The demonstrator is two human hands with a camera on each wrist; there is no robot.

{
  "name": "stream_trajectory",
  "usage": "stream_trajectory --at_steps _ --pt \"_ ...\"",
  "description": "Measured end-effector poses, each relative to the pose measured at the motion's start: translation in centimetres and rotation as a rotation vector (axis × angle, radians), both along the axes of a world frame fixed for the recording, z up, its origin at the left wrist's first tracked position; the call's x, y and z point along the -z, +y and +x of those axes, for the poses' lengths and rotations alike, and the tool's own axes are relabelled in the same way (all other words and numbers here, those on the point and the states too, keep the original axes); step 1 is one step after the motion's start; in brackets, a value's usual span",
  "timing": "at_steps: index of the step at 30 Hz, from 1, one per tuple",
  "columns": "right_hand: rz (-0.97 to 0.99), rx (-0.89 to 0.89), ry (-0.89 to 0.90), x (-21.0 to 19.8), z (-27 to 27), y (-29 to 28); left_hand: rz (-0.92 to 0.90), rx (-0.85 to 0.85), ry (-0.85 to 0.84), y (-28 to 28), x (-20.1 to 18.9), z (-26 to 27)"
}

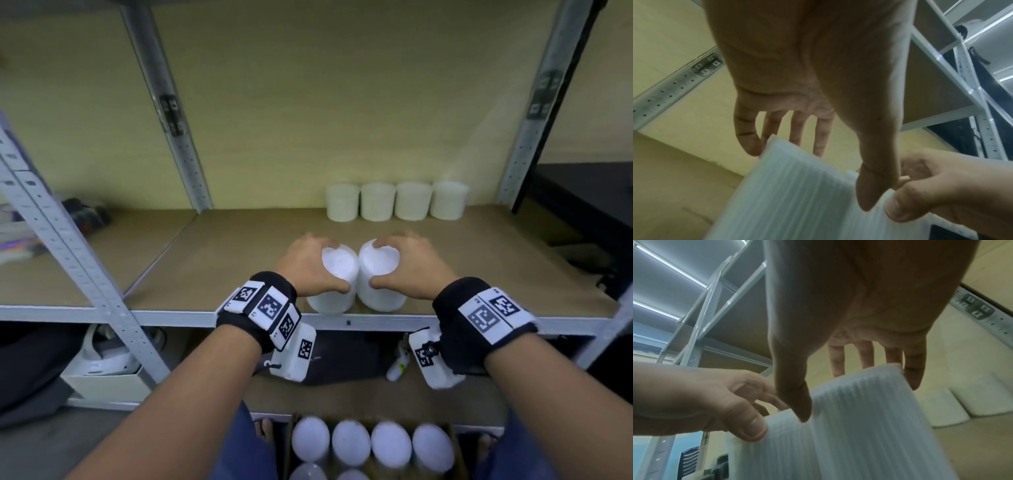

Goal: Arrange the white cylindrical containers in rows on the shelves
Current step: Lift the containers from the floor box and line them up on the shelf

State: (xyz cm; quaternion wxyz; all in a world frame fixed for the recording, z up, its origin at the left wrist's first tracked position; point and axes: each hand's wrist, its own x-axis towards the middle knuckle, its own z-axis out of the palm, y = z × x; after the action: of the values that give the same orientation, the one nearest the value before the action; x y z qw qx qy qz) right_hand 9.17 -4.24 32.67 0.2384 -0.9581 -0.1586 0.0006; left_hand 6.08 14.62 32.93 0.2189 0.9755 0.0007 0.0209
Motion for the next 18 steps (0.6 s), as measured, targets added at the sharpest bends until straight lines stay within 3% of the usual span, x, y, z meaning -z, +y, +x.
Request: stream_trajectory --at_steps 9,18 --pt "-0.012 -0.020 0.052 2.9 3.2 1.6 -0.050 -0.057 0.090 1.4 1.6 2.2" --pt "-0.094 -0.050 0.057 1.6 2.2 1.1 0.060 -0.022 0.104 1.4 1.4 1.2"
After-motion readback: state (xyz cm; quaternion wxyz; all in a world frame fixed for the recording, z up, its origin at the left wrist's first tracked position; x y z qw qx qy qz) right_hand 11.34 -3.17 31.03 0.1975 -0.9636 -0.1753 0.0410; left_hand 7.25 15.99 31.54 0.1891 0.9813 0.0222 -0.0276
